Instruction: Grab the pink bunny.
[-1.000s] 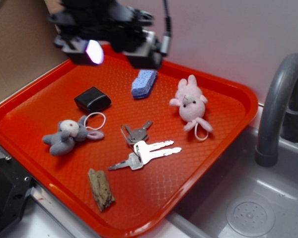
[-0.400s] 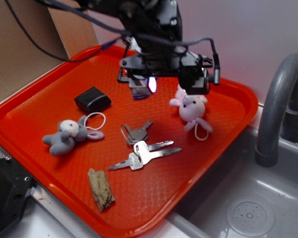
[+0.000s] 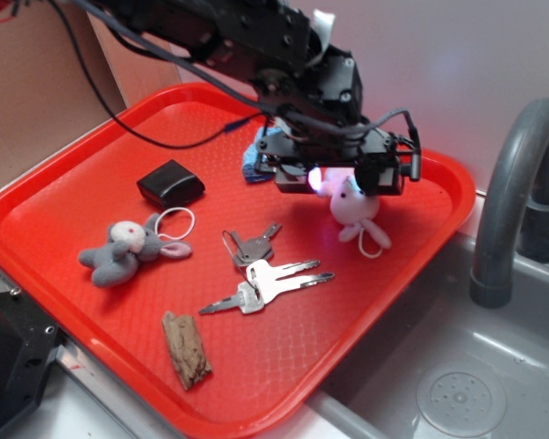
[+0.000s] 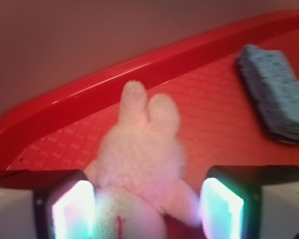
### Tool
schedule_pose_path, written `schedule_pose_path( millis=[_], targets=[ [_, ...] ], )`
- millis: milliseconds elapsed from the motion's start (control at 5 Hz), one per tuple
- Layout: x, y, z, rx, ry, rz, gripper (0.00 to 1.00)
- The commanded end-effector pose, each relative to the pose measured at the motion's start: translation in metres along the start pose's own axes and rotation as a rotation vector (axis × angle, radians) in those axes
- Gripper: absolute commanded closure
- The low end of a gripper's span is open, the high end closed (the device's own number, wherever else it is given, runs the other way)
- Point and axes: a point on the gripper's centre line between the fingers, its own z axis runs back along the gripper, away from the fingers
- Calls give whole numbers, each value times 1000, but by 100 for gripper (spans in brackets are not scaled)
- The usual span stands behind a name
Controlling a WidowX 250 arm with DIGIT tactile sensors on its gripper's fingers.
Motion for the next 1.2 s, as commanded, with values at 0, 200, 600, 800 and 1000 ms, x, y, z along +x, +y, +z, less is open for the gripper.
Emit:
schedule_pose_path(
  millis=[0, 200, 600, 800, 1000],
  targets=[
    [13, 6, -6, -60, 6, 6, 100],
    [19, 13, 6, -7, 146, -141, 100],
    [35, 37, 69, 164, 372, -409, 100],
    [37, 63, 112, 140, 382, -479, 100],
    [37, 89, 146, 83, 379, -537, 100]
  ],
)
